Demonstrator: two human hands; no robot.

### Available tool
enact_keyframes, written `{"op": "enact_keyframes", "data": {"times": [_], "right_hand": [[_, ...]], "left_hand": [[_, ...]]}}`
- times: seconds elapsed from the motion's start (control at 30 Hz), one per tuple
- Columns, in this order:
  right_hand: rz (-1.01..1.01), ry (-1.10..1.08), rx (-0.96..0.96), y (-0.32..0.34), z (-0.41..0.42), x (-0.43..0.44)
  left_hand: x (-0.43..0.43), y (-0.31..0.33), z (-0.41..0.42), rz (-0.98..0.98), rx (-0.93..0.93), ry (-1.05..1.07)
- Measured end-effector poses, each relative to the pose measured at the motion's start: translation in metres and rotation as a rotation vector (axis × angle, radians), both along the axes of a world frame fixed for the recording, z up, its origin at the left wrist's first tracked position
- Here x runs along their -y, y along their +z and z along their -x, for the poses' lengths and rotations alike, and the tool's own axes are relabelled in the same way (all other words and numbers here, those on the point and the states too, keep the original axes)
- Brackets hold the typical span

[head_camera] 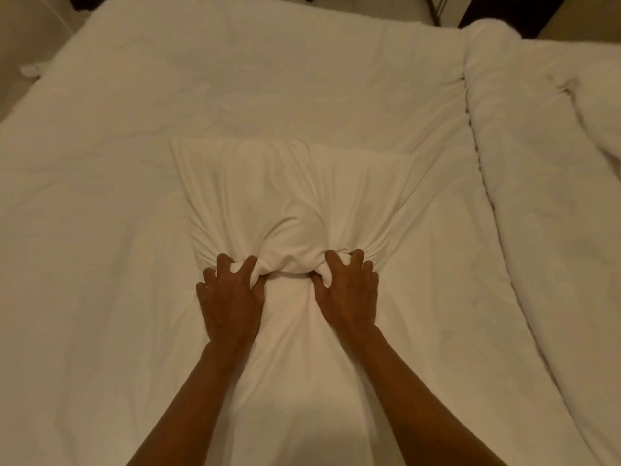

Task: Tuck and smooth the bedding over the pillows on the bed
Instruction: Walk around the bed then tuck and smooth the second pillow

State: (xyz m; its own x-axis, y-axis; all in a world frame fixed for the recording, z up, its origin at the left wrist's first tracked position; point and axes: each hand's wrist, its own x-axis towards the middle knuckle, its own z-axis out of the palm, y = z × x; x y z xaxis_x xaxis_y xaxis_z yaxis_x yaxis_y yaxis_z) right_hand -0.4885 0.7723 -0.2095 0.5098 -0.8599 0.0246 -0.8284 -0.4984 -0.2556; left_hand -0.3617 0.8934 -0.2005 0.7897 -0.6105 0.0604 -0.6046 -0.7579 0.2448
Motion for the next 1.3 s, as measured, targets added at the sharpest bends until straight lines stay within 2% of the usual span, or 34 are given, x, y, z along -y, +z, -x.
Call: {"op": "enact_keyframes", "data": {"times": [0.13,0.23,0.43,0.57,0.73,0.9,1.13,1.3], "right_hand": [[-0.201,-0.013,0.012,0.057,0.027,-0.023],[-0.315,-0.001,0.022,0.123,0.068,-0.054],[-0.379,-0.08,-0.032,0.277,0.139,-0.093],[-0.412,-0.16,-0.045,0.337,0.186,-0.113],[-0.436,-0.302,-0.072,0.341,0.258,-0.167],[-0.339,-0.412,-0.023,0.343,0.316,-0.182],[-0.216,-0.429,0.07,0.362,0.399,-0.14],[-0.166,-0.434,0.079,0.37,0.473,-0.113]], "left_hand": [[-0.021,0.06,0.034,0.093,-0.069,-0.001],[-0.056,0.12,0.068,0.084,-0.083,-0.058],[-0.089,0.273,0.119,-0.006,-0.161,-0.133],[-0.096,0.34,0.155,-0.084,-0.12,-0.271],[-0.126,0.35,0.214,-0.166,-0.125,-0.451],[-0.123,0.345,0.263,-0.089,-0.025,-0.547],[-0.082,0.349,0.345,-0.028,0.098,-0.513],[-0.061,0.348,0.421,0.022,0.104,-0.492]]}}
